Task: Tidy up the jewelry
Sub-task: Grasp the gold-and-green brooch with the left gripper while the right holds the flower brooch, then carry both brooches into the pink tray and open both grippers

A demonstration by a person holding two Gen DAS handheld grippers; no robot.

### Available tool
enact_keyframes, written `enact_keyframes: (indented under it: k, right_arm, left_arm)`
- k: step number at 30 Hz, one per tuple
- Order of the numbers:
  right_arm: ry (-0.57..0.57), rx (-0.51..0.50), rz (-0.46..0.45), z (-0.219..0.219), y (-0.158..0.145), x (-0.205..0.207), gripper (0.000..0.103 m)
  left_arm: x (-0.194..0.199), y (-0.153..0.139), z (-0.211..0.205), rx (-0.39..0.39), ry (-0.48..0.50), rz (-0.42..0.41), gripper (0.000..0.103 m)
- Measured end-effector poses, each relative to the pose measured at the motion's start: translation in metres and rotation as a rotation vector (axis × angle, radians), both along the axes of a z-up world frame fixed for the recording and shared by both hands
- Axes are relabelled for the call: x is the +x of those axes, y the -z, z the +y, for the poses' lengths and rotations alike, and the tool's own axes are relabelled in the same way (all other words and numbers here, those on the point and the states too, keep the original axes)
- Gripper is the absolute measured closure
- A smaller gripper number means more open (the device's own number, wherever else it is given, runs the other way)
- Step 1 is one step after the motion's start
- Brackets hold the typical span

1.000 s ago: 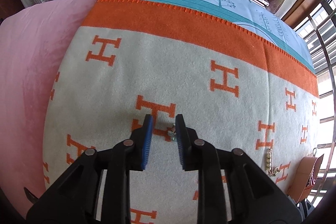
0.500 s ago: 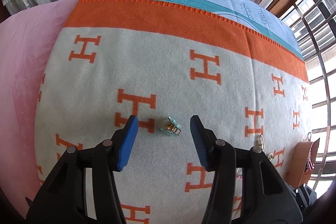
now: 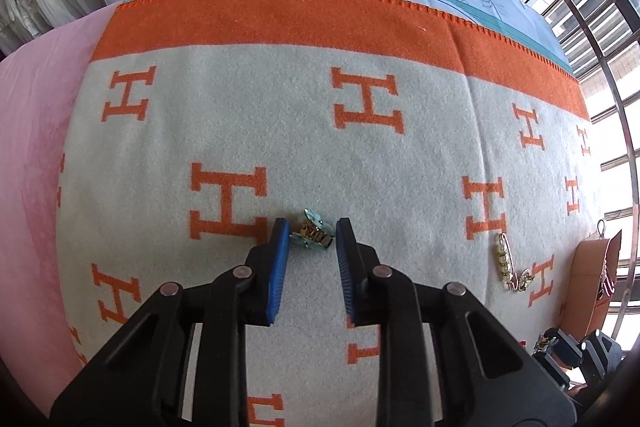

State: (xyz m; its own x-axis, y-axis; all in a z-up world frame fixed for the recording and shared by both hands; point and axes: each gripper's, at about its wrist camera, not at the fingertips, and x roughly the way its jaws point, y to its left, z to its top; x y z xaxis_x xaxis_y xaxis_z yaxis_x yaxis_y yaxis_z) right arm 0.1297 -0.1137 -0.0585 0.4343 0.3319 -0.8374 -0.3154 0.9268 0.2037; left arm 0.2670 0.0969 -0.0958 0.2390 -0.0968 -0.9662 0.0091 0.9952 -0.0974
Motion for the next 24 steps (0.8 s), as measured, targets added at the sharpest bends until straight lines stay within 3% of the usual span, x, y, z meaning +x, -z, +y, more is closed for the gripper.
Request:
enact_keyframes:
  k: [5,9,17,24]
  right_arm:
    - [0.005,0.009,-0.006,-0.004,-0.005,-0.004,0.086]
    - [0.019,0.027,-0.030,-0.013,-0.017,-0.012,0.086]
    - [0.151,0.074,-0.095,-0.086,-0.061,-0.042,0.086]
    - [0.356,0.055,-0.126,-0.183,-0.088,-0.093,0.086]
  left_arm:
    - [-0.009,-0.006,-0.007,-0.004,-0.002,-0.019,0.083]
    - [-0.028,-0.028,-0.026,-0.037,0.054,-0.058,0.083]
    - [-0.090,-0.093,-0.115,-0.150,0.293,-0.172,0.083]
    - [-0.141,-0.117,-0.214,-0.274,0.514,-0.185,0.083]
